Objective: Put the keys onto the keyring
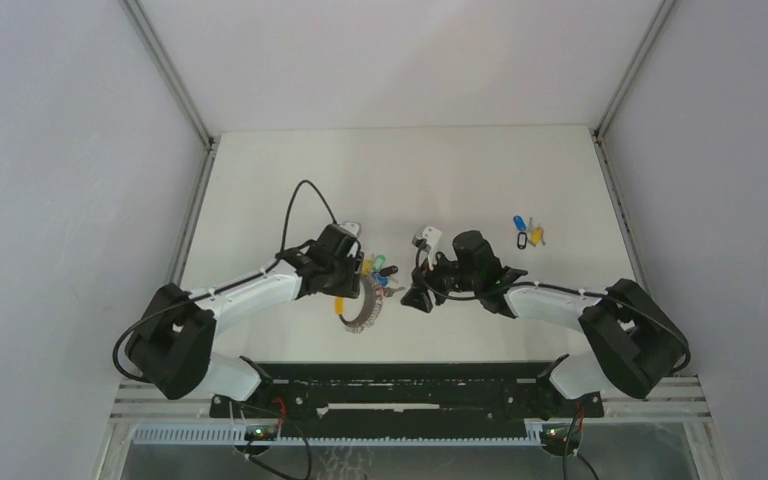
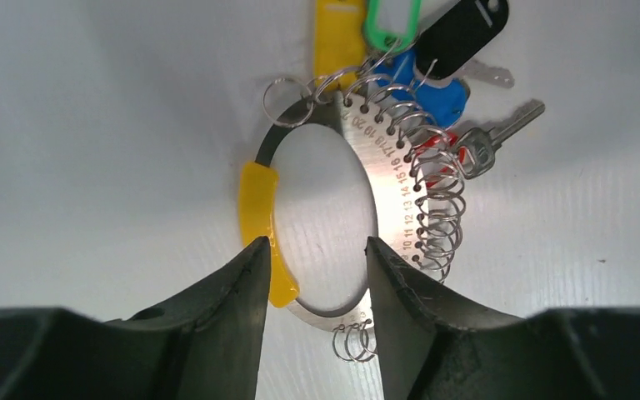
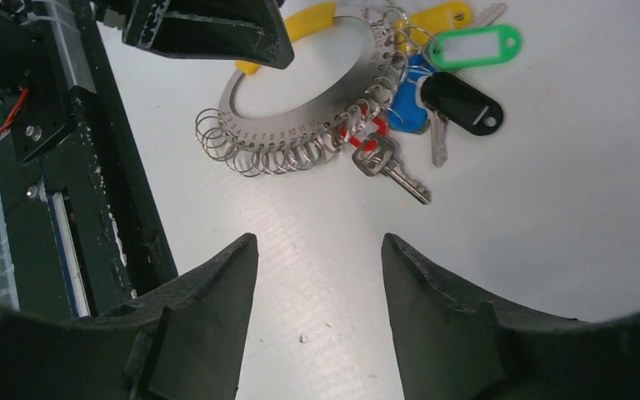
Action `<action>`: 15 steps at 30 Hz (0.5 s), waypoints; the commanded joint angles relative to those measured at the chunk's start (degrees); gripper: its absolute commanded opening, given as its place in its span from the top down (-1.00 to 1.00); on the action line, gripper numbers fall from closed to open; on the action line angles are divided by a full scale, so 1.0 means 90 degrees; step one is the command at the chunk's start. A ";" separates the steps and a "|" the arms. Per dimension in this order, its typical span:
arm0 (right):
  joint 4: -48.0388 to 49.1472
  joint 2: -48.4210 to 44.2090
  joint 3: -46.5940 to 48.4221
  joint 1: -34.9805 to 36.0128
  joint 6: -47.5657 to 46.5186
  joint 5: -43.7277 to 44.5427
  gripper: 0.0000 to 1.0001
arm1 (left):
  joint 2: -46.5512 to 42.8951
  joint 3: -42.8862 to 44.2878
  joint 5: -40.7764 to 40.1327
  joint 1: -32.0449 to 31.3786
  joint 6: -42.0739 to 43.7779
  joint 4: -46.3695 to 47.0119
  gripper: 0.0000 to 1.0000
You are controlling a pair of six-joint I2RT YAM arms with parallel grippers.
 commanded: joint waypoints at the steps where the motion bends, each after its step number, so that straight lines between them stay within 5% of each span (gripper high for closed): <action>1: 0.0538 0.0383 0.0252 0.0154 -0.0146 -0.0258 -0.10 | -0.0300 -0.0565 0.1340 0.0456 -0.0565 0.1097 0.03; 7: 0.0375 0.1149 0.0806 0.0333 -0.0385 -0.0410 0.12 | -0.0053 -0.0668 0.1780 0.0646 -0.0652 0.1453 0.34; 15: -0.0191 0.1699 0.1494 0.0649 -0.0786 -0.0164 0.24 | 0.0241 -0.0619 0.1929 0.0719 -0.0644 0.1612 0.40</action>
